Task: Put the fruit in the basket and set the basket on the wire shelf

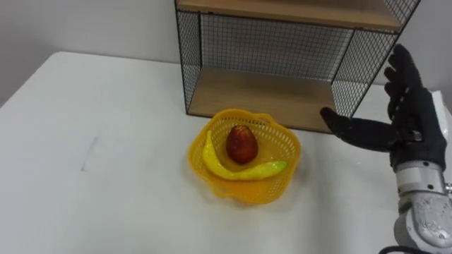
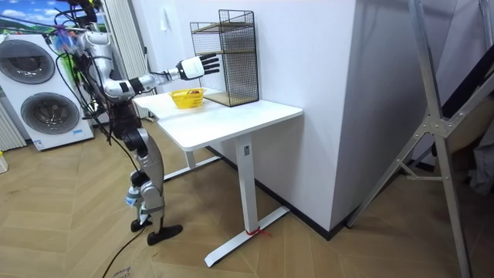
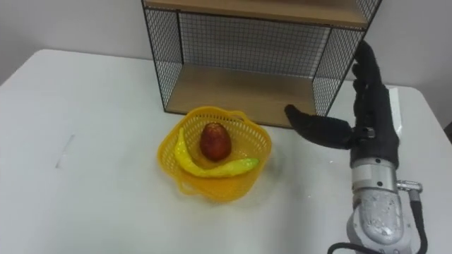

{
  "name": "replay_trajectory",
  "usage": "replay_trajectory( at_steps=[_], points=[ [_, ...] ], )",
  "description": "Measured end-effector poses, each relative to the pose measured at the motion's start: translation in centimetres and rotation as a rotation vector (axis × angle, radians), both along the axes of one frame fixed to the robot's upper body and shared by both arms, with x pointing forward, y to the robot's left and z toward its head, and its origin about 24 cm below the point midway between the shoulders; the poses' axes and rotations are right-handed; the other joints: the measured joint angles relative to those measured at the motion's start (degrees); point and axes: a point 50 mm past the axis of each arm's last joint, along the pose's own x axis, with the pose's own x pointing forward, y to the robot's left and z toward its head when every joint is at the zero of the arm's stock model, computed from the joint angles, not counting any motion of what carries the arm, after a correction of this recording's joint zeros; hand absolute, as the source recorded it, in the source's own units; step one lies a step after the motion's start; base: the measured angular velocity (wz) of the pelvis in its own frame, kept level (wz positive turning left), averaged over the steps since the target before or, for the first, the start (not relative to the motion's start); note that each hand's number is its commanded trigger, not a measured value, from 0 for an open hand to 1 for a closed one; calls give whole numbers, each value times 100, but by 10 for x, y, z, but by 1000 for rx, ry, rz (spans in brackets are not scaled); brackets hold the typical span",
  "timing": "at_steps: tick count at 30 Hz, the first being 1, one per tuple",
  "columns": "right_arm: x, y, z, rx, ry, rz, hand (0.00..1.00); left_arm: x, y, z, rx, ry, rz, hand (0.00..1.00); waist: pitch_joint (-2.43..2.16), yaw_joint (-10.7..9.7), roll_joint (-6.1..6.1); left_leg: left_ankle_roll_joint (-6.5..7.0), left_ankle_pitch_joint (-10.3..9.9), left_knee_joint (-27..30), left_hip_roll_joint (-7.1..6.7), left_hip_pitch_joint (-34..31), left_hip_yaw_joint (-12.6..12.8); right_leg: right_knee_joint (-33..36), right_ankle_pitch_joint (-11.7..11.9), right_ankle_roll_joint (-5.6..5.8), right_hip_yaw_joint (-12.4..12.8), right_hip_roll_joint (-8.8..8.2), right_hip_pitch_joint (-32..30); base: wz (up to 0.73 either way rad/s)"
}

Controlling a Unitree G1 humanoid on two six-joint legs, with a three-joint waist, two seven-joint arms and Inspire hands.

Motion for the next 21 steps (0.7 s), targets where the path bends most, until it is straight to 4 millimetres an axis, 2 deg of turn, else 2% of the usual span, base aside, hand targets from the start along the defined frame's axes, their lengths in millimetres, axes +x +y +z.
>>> replay_trajectory(
  at_steps=[2, 5, 6, 8, 11, 13, 16, 21],
  points=[
    [-2, -3, -1, -14, 5, -25, 0, 17, 6, 25, 139, -30, -30, 0, -9, 5, 37, 0, 1, 12, -8, 4, -6, 4, -1, -2, 0, -5, 7, 0],
    [-6, -8, -5, -17, 16, -78, 0, 48, 7, 72, 408, -62, -130, 0, 9, -24, 77, 17, 22, 22, -44, -33, -5, 88, -21, -3, -5, -38, -83, -5],
    [-7, -9, -5, -18, 17, -82, 0, 53, 5, 79, 447, -71, -148, 0, 22, -44, 95, 18, 22, 43, -47, -50, -9, 101, -24, -2, -5, -43, -89, 0],
    [-8, -11, -6, -16, 21, -95, 0, 74, -3, 109, 616, -103, -236, 0, 40, -121, 111, 23, 18, 84, -65, -91, -45, 85, -25, -1, -8, -56, -86, 6],
    [-8, -12, -6, -16, 19, -96, 0, 91, -19, 139, 777, -162, -344, 0, 58, -215, 109, 24, 19, 88, -65, -89, -52, 91, -25, 0, -9, -55, -88, 1],
    [-9, -13, -8, -2, 17, -95, 0, 100, -30, 149, 814, -217, -421, 0, 99, -263, 124, 23, 19, 89, -59, -92, -51, 87, -25, -1, -40, -51, -90, 0],
    [-10, -13, -9, 43, 5, -82, 0, 114, -44, 152, 806, -275, -577, 0, 128, -362, 113, 23, 19, 91, -60, -102, -61, 82, -26, -2, -29, -53, -92, 0],
    [-13, -11, -21, 105, 21, -46, 0, 139, -71, 137, 642, -394, -866, 0, 128, -450, 45, 23, 19, 86, -65, -103, -68, 78, -44, 0, -63, -54, -86, 0]
  ],
)
